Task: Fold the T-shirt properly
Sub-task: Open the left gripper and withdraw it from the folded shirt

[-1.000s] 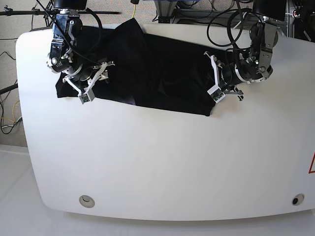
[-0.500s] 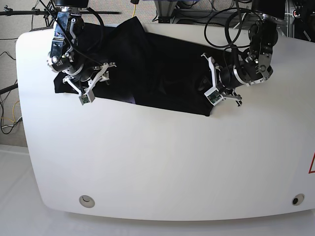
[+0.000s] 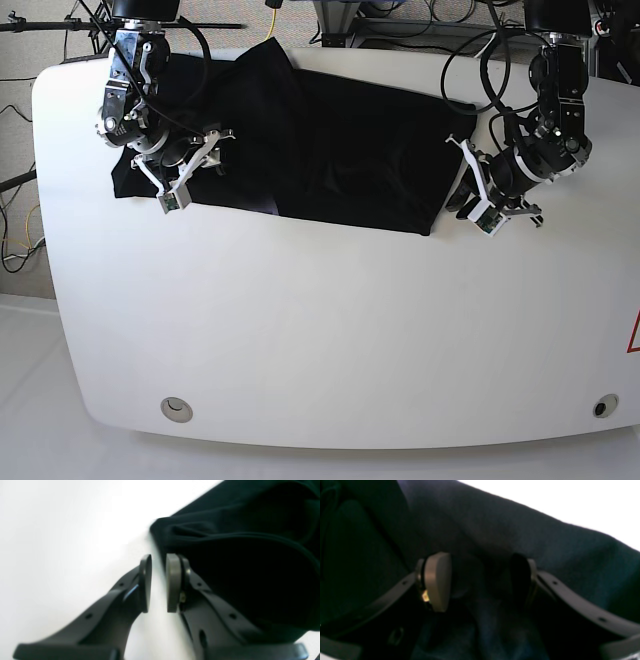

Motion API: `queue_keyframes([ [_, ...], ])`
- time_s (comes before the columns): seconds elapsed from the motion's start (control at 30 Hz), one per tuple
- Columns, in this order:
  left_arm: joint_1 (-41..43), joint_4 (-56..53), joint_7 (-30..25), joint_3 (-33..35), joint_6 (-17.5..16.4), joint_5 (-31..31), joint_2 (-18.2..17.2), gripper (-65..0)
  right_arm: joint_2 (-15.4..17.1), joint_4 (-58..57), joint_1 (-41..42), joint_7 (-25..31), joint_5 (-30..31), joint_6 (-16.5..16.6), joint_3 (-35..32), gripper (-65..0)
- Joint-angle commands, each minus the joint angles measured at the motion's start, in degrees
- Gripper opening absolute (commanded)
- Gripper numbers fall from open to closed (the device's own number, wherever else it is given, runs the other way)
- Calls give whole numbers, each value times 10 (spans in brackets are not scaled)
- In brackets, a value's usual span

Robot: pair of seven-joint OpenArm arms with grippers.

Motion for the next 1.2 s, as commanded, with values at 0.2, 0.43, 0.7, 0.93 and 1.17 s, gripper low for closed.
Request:
queue_keyframes([
  [0.2, -5, 6, -8, -13, -1, -9, -2, -555, 1, -6, 0, -32, -13, -1, -1, -288],
  [0.43, -8, -25, -8, -13, -1, -9, 21, -554, 1, -6, 0, -32, -13, -1, -1, -288],
  [0.7, -27, -75, -8, -14, -3, -10, 36, -536, 1, -6, 0, -32, -13, -1, -1, -288],
  [0.93, -34, -95, -8, -16, -3, -10, 38, -370, 2, -6, -1, -32, -13, -1, -1, -288],
  [1.17, -35, -100, -9, -45, -3, -10, 62, -263, 2, -6, -1, -32, -13, -1, -1, -288],
])
